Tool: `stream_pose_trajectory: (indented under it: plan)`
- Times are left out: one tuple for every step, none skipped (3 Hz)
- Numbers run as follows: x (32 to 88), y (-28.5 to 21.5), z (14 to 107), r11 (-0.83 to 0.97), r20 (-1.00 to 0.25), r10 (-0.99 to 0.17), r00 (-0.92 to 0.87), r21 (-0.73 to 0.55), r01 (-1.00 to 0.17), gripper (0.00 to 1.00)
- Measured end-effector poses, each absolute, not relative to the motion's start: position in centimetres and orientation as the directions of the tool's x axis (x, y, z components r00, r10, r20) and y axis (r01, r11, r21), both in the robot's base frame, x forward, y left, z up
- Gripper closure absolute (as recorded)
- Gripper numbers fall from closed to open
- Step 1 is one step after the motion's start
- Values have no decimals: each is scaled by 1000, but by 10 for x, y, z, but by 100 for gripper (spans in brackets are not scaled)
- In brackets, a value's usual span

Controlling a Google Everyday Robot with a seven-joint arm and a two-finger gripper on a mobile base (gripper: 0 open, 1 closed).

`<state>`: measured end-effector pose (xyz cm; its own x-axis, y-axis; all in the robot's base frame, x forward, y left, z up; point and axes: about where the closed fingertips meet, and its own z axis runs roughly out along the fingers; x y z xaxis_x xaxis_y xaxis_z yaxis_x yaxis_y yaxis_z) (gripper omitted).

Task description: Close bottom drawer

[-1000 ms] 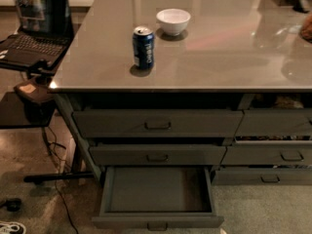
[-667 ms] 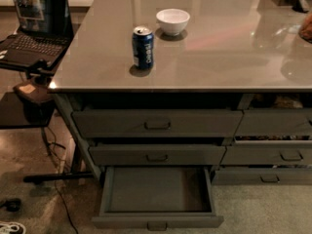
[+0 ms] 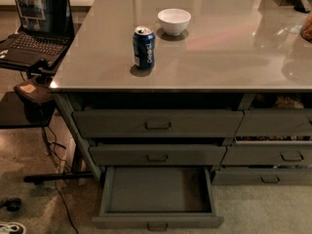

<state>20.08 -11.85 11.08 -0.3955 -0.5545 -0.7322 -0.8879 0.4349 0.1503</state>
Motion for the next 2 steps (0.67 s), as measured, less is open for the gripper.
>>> stream_pose_trajectory:
  plan:
    - [205, -115, 108, 426, -734, -552, -394, 158, -891, 0]
    - [248, -98, 91, 410, -743, -553, -377, 151, -900, 0]
